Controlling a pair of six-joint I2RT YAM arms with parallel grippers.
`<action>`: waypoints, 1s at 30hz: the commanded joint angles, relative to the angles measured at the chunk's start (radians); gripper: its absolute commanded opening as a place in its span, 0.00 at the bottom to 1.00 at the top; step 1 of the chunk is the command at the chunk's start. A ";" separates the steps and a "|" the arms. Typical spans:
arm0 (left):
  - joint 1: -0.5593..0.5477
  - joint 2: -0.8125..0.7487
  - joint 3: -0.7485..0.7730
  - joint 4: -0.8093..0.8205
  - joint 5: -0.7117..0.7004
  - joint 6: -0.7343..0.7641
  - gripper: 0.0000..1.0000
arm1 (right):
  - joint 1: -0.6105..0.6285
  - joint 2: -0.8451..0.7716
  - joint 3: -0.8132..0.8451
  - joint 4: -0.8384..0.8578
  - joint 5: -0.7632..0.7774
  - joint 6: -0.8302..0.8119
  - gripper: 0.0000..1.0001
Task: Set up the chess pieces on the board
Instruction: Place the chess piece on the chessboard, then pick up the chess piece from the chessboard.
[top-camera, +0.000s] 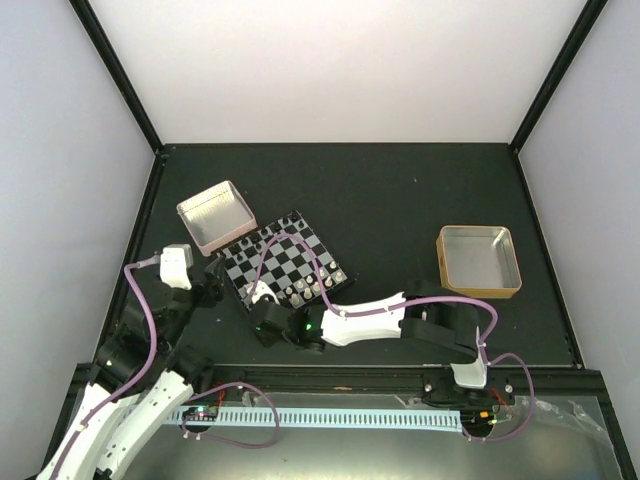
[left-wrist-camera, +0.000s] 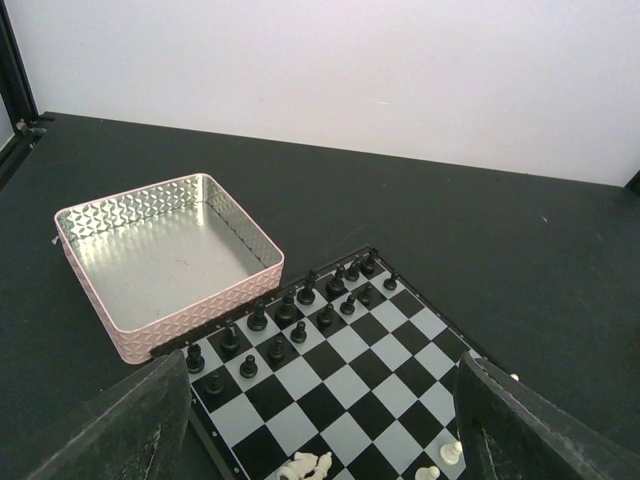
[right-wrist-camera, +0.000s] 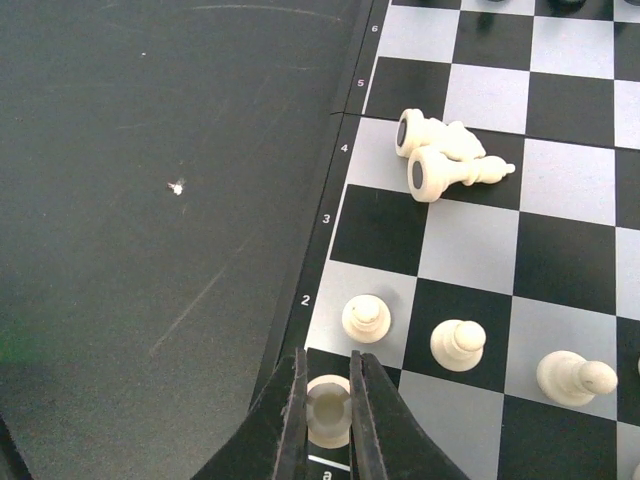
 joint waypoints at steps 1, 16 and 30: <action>-0.003 0.012 0.000 -0.009 -0.016 -0.004 0.74 | 0.009 0.027 0.001 0.033 0.038 0.006 0.04; -0.002 0.025 0.000 -0.006 -0.011 -0.003 0.75 | 0.010 0.038 0.007 0.009 0.033 0.031 0.24; -0.003 0.137 0.015 -0.014 0.045 -0.008 0.80 | 0.006 -0.205 -0.033 -0.054 0.073 0.113 0.44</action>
